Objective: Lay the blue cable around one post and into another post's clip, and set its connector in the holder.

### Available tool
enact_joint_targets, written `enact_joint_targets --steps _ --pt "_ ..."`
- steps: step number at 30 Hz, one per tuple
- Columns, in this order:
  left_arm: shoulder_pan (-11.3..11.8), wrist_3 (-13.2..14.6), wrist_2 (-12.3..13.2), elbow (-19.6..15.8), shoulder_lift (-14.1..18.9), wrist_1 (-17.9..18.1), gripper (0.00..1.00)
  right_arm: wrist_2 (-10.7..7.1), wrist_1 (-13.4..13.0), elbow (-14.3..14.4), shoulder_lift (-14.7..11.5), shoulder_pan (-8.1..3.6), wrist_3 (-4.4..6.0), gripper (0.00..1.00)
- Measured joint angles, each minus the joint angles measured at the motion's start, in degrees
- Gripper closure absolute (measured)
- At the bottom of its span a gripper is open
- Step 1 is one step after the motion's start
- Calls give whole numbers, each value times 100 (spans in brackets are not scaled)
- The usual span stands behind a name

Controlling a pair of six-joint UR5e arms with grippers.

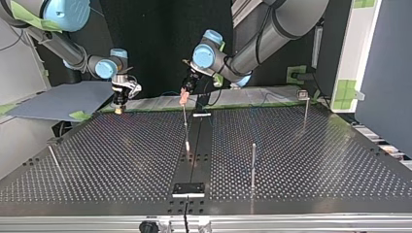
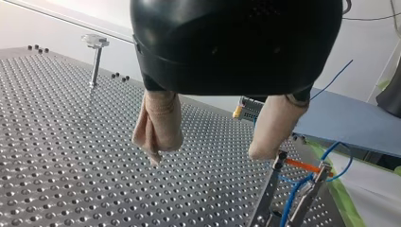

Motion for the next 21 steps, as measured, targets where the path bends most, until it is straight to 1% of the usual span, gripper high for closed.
enact_joint_targets --steps 4,6,9,13,16,21 --pt "-68 138 -105 -24 116 -141 2 -4 -1 -2 -1 0 0 91" --pt "-123 238 -206 -90 219 -247 2 -6 1 -3 0 -5 4 91" --pt "-188 310 -385 -248 398 -342 2 -8 3 -3 1 -9 13 91" --pt "-236 263 -626 -484 640 -232 2 -13 -7 -4 3 -16 24 91" --pt "-255 233 -784 -641 798 -168 2 -50 -11 -3 3 -17 40 91" --pt "-255 164 -1067 -922 1081 -193 2 -91 -20 -4 4 -19 58 91"
